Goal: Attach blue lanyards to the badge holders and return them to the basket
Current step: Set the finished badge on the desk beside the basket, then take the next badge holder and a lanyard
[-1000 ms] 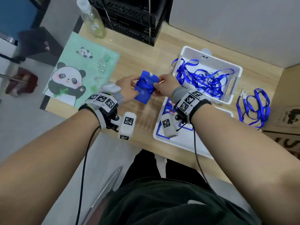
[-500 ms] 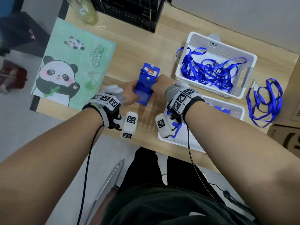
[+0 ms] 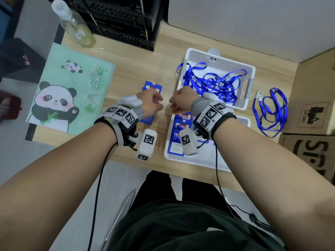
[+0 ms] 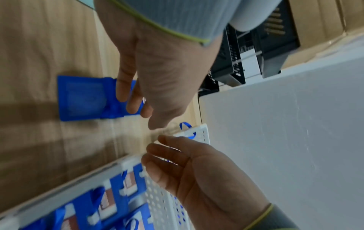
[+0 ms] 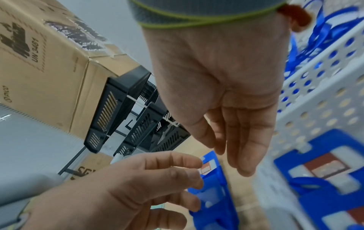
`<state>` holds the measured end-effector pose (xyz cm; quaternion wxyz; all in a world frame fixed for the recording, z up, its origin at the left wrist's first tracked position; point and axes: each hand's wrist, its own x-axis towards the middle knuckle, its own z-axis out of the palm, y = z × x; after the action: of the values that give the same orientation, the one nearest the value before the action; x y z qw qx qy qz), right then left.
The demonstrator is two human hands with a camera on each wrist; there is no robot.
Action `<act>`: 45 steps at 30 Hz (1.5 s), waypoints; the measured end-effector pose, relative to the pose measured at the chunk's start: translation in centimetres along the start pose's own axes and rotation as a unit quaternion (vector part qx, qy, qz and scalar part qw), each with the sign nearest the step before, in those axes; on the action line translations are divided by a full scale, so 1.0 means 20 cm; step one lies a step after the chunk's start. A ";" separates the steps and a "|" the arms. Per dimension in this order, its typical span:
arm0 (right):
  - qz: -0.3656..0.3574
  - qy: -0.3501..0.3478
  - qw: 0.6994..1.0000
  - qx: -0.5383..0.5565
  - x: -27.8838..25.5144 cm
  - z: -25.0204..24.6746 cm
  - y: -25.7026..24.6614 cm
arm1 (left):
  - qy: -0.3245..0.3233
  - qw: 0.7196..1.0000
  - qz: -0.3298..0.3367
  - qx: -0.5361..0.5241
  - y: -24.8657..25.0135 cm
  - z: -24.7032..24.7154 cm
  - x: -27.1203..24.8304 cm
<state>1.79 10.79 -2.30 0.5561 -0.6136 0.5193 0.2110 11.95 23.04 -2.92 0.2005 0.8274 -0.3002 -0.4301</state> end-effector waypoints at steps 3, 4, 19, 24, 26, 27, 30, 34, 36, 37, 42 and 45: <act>0.020 -0.007 0.999 -0.046 -0.03 -0.04 0.10 | -0.026 1.000 0.004 0.012 0.06 0.09 -0.02; 0.023 -0.009 0.998 -0.058 -0.03 -0.05 0.16 | -0.027 0.999 0.002 0.020 0.09 0.14 -0.03; -0.024 -0.058 0.966 -0.249 -0.09 -0.01 0.54 | -0.008 0.990 0.022 0.141 0.16 0.36 -0.09; -0.049 -0.046 0.979 -0.192 -0.15 -0.14 0.50 | -0.015 0.991 0.027 0.127 0.24 0.34 -0.11; -0.062 -0.032 0.986 -0.153 -0.20 -0.25 0.46 | -0.013 0.993 0.033 0.114 0.31 0.32 -0.12; -0.075 -0.022 0.988 -0.136 -0.24 -0.32 0.43 | -0.009 0.994 0.039 0.100 0.36 0.30 -0.12; -0.121 0.017 0.987 -0.103 -0.37 -0.53 0.35 | -0.016 0.995 0.068 0.072 0.52 0.25 -0.14; -0.162 0.080 0.981 -0.070 -0.54 -0.76 0.27 | -0.011 0.993 0.114 0.038 0.74 0.19 -0.18; -0.186 0.104 0.976 -0.037 -0.61 -0.87 0.24 | 0.000 0.991 0.132 -0.004 0.88 0.15 -0.22; -0.204 0.117 0.972 -0.027 -0.66 -0.92 0.23 | 0.006 0.989 0.143 -0.020 0.95 0.13 -0.24; -0.309 0.221 0.925 0.014 -0.83 -1.08 0.17 | 0.032 0.977 0.158 -0.138 1.20 0.04 -0.33; -0.348 0.232 0.908 -0.016 -0.90 -1.11 0.15 | 0.031 0.972 0.145 -0.184 1.29 0.01 -0.37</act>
<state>-14.61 -1.53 17.81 0.4483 -0.7960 0.3832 -0.1360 0.02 8.84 16.56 0.4188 0.7372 -0.3260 -0.4181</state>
